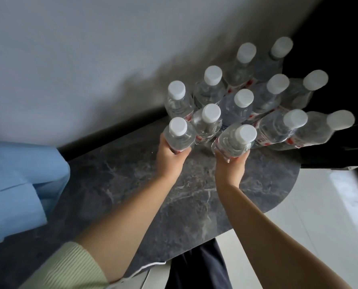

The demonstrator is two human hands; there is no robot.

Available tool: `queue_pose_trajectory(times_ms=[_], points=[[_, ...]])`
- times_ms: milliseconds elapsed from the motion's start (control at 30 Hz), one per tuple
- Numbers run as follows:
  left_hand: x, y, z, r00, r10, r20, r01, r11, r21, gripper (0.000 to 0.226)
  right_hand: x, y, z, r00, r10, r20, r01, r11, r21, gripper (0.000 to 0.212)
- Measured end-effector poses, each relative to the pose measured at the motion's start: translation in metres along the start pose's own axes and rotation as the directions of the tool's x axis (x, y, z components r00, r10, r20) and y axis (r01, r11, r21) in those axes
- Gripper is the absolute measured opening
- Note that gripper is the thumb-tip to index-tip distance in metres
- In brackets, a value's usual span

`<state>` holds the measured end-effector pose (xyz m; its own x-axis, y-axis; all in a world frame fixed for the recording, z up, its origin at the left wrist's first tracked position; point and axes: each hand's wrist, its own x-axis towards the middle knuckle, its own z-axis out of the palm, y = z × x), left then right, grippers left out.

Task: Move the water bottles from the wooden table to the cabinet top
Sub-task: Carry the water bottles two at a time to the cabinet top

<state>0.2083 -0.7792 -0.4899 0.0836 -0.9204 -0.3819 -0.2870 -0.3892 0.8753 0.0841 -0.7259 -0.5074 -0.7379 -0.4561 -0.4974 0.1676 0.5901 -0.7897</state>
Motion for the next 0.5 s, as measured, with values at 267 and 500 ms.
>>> queue_pose_trajectory(times_ms=[267, 500], points=[[-0.001, -0.007, 0.0, 0.997, 0.072, 0.024, -0.073, 0.997, 0.023, 0.066, 0.006, 0.0, -0.005, 0.999, -0.002, -0.042, -0.001, 0.997, -0.073, 0.078], [-0.007, 0.0, -0.006, 0.995, 0.024, 0.092, -0.029, 0.998, 0.049, 0.073, 0.004, -0.009, -0.02, 0.997, -0.042, 0.069, 0.054, 0.981, -0.184, 0.087]])
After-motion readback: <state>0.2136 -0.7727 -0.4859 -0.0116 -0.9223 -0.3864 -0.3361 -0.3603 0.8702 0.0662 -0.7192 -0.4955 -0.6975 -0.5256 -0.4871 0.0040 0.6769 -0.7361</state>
